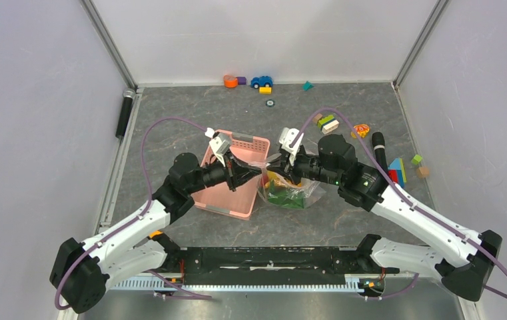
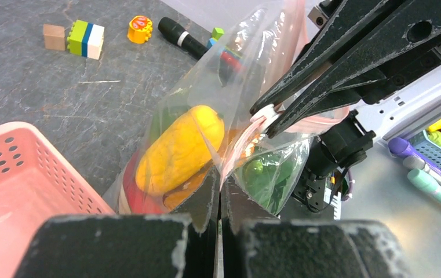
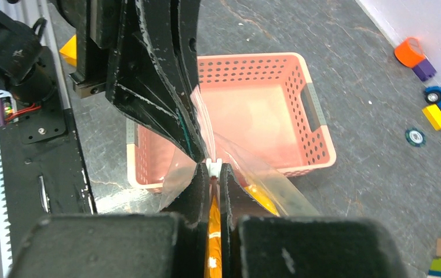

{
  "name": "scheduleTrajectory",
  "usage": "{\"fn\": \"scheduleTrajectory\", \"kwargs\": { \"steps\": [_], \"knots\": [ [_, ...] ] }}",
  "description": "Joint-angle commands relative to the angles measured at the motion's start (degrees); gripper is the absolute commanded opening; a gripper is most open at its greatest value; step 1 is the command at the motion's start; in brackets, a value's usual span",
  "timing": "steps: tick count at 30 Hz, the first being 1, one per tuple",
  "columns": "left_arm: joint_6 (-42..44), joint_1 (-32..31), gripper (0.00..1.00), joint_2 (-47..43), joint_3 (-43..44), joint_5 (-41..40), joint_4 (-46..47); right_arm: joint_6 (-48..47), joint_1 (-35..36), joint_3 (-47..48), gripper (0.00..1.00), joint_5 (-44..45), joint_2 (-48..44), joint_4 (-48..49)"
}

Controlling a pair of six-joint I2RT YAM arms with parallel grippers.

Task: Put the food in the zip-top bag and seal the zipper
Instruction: Zip the zipper food storage bag at the center of the board.

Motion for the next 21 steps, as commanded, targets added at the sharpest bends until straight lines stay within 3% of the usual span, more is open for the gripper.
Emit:
{"fn": "scheduleTrajectory", "kwargs": {
  "steps": [1, 5, 10, 21],
  "knots": [
    [-1.06, 0.61, 0.02, -1.25, 1.41, -8.77, -2.44, 0.86, -0.39, -1.51, 0.00, 7.66, -2.64, -2.91],
    [-1.07, 0.59, 0.02, -1.65, 1.31, -9.08, -3.10, 1.24, -0.40, -3.21, 0.00, 11.13, -4.45, -3.15],
    [-0.90, 0.56, 0.02, -4.16, -1.27, -3.77, -2.17, 1.24, -0.40, -4.66, 0.00, 12.38, -6.48, -3.60],
    [-0.34, 0.56, 0.02, -9.38, -4.20, -8.19, -3.21, 1.13, -0.41, -6.71, 0.00, 14.96, -8.43, -4.74]
  ]
}}
